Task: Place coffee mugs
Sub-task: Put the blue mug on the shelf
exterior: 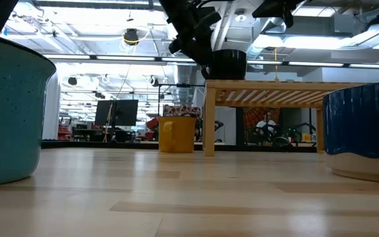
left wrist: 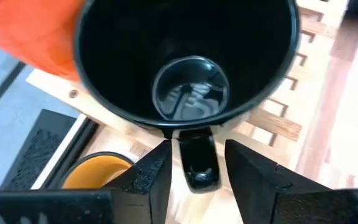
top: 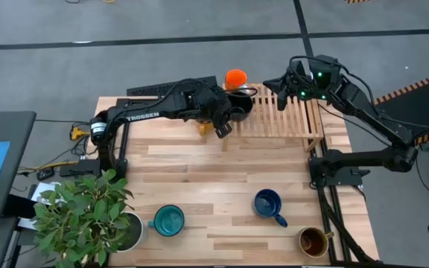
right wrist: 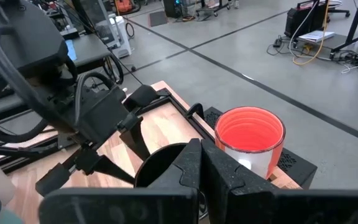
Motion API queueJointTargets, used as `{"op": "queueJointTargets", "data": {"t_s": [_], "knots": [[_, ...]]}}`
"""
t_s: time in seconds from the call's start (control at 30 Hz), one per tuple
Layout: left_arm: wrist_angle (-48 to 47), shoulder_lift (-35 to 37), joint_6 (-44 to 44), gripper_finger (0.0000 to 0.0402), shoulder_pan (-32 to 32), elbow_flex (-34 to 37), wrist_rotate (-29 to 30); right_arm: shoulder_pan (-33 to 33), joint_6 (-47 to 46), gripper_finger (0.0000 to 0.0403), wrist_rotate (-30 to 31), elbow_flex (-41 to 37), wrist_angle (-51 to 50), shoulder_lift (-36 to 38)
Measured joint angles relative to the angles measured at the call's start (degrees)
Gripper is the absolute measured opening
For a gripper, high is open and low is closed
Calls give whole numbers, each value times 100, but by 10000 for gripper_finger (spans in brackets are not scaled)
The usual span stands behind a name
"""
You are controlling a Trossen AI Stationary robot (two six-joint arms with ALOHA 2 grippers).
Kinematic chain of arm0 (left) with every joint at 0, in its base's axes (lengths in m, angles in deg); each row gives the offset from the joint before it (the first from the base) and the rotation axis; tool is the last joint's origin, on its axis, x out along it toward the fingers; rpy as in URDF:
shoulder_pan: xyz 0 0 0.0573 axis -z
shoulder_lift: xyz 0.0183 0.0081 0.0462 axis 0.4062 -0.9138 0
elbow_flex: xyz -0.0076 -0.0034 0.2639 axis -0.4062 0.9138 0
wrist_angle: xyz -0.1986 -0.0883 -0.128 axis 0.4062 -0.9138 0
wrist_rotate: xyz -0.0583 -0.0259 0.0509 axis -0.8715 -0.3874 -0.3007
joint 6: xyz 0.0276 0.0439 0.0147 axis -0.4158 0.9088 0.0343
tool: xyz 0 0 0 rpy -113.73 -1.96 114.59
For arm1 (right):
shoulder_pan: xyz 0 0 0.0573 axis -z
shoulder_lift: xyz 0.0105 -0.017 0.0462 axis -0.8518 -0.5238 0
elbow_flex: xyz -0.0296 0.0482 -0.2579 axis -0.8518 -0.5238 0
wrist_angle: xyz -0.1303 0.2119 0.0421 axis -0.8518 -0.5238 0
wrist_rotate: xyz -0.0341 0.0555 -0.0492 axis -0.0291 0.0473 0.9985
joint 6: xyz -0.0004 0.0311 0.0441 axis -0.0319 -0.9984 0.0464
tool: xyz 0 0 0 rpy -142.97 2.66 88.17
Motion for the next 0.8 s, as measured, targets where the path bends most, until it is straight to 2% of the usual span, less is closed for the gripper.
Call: {"op": "queueJointTargets", "data": {"t_s": [0.27, 0.5, 0.67, 0.8], "knots": [[-62, 477, 43, 135, -82, 4, -242, 0, -5, 35, 0, 0, 2, 0], [-636, 1236, -183, 136, -366, 4, -254, 0, -245, 43, -8, 0, -113, 4], [-673, 2049, -731, 136, -567, 536, -341, -15, -361, 93, -254, 2, -1436, 206], [248, 2900, -1215, 136, -564, 1580, -338, -257, -470, 155, -727, 2, -2757, 354]]}}
